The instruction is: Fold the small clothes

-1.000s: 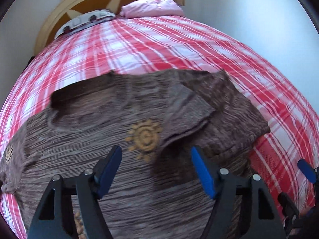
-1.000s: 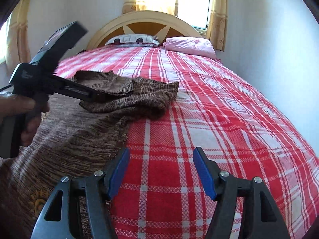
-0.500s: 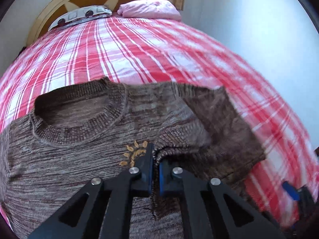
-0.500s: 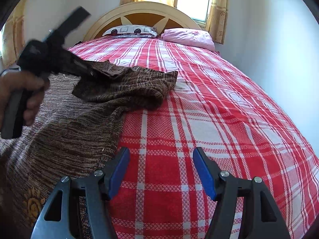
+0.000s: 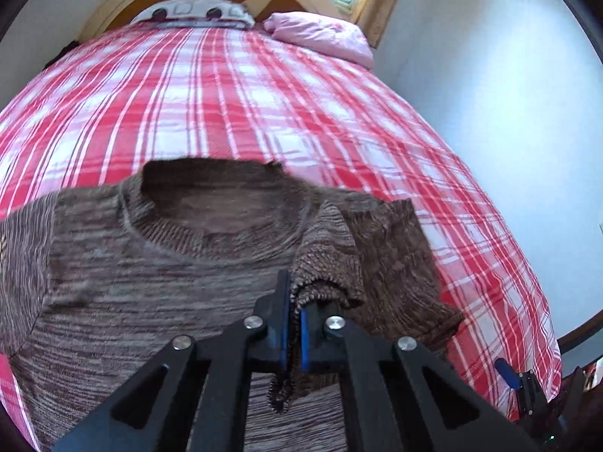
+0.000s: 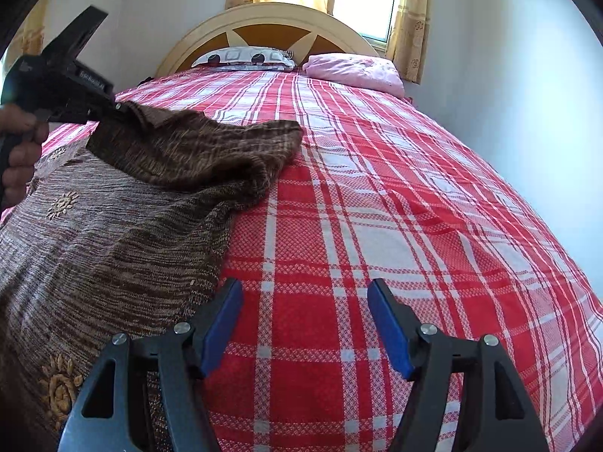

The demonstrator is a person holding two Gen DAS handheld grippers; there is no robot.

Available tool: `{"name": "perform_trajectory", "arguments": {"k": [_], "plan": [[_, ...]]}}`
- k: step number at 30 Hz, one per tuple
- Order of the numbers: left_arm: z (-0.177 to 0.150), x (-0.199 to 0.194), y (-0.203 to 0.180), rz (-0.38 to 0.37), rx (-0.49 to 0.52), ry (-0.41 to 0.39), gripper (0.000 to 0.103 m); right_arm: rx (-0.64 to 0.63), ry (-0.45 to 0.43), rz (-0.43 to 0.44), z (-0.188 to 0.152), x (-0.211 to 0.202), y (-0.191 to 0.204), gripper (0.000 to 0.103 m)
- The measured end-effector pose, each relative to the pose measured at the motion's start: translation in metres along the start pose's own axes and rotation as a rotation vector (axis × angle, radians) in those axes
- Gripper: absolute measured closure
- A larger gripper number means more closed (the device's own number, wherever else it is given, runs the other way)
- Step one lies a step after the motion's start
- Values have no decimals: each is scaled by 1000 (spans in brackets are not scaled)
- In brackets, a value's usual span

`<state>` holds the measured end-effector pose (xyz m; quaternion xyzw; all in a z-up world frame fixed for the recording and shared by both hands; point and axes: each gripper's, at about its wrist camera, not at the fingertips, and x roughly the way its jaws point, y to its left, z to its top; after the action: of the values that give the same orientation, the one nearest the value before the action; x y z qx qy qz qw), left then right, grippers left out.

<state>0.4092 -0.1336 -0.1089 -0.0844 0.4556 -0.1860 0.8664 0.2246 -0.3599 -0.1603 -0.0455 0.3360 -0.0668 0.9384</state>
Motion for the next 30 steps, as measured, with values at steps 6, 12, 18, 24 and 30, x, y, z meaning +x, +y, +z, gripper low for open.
{"name": "perform_trajectory", "arguments": {"k": [6, 12, 18, 24, 30], "plan": [[-7, 4, 29, 18, -63, 15, 99, 0, 1, 0, 0, 0, 0, 33], [-17, 22, 50, 47, -122, 57, 94, 0, 2, -2, -1, 0, 1, 33], [-14, 26, 64, 66, -171, 37, 85, 0, 2, -2, 0, 0, 0, 32], [-11, 5, 87, 246, -222, -68, 36, 0, 3, -2, -1, 0, 1, 32], [-23, -1, 70, 225, -154, -72, 36, 7, -3, 11, -2, -1, -1, 32]]}}
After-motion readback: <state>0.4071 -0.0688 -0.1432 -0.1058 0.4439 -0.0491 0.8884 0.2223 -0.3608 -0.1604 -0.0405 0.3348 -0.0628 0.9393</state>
